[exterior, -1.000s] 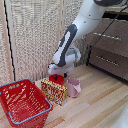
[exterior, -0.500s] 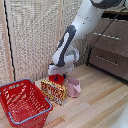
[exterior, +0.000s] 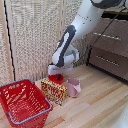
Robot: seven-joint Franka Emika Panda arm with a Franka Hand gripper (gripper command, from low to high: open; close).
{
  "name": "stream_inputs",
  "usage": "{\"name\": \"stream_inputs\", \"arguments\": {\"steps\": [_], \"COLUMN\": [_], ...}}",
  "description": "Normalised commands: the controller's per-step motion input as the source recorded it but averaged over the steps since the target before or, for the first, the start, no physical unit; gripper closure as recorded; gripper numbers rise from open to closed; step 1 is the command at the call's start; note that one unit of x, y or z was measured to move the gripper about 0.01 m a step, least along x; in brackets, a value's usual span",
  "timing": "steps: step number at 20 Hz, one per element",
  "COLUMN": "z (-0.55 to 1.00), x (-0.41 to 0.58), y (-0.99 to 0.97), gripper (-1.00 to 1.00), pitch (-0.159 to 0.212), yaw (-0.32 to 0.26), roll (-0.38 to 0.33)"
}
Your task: Move your gripper in the direction of the red bowl and clutch it softly. Cautiously raise the red bowl up from the surface. Hover the red bowl above the basket and gently bring it down inside. Let go of the gripper's grasp when the red bowl is within the basket.
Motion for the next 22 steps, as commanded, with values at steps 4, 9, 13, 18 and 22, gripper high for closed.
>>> {"name": "stream_inputs", "arguments": {"steps": [4, 9, 13, 18, 22], "z": [0.43, 0.6, 0.7, 0.77, 0.87], "x": [0.093, 0.113, 0.131, 0.075, -0.001], "y": [0.03, 0.01, 0.15, 0.25, 0.43], "gripper": [1.0, 1.0, 1.0, 1.0, 1.0], "pitch": [0.151, 0.165, 0.178, 0.146, 0.128], "yaw": [0.079, 0.086, 0.098, 0.104, 0.151], "roll": [0.007, 0.035, 0.027, 0.001, -0.016]}}
